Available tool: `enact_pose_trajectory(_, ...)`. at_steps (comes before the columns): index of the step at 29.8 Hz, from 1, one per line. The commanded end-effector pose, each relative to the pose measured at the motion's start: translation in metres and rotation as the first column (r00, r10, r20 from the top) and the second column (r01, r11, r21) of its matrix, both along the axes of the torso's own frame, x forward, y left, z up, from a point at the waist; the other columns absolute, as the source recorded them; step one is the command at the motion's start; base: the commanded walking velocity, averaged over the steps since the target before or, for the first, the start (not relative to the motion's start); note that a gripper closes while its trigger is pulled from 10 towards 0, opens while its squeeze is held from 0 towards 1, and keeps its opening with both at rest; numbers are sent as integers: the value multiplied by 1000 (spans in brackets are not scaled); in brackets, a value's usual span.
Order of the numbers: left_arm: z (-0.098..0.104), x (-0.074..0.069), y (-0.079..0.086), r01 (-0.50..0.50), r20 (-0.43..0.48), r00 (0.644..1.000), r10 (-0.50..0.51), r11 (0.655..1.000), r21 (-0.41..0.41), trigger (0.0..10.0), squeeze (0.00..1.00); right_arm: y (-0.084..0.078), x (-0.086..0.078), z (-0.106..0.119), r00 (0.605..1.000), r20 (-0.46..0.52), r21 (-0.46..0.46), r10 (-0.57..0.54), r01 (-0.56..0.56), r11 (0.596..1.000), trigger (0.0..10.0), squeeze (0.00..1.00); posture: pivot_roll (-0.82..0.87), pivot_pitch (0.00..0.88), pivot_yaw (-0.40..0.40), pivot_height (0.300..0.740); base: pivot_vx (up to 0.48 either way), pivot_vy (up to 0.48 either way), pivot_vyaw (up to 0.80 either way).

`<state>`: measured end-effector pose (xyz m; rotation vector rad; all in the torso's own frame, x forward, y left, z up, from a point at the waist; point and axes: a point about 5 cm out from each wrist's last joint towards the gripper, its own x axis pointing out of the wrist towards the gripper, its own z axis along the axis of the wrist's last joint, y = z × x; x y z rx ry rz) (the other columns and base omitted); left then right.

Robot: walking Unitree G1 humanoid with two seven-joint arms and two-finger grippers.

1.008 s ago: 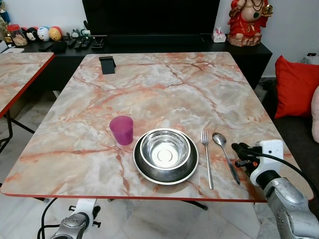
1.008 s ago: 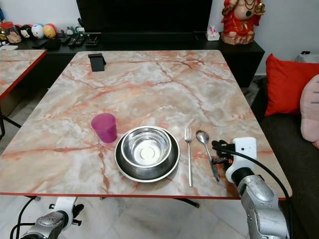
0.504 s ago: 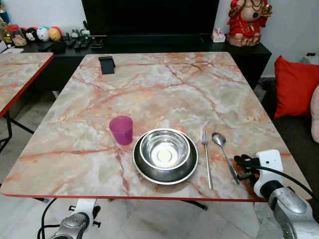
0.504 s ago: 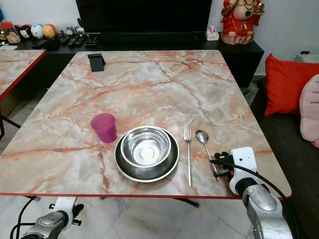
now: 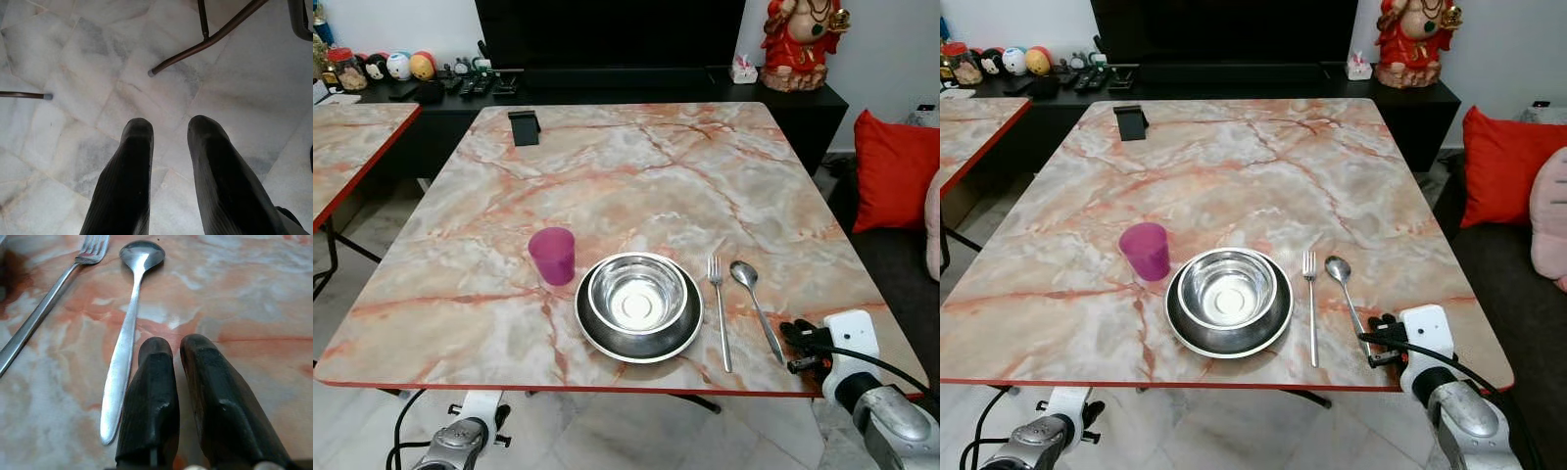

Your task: Setting the table

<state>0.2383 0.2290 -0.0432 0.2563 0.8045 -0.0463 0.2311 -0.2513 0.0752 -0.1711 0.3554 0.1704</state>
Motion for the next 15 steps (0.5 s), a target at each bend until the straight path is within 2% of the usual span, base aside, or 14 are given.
enact_pose_trajectory(1,-1,-2,1,-4,-1,1000,4,1000,-1,10000,0,3,-1,2,1000,-1,-30,21,-21,999,10000,0,-50,0,28,740,0,0,0)
enact_pose_trajectory(15,-1,-2,2,-5,-2,1000,5,1000,-2,10000,0,5,-5,0,999,-20,-48,36,-37,998,10000,0,-49,0,28,740,0,0,0)
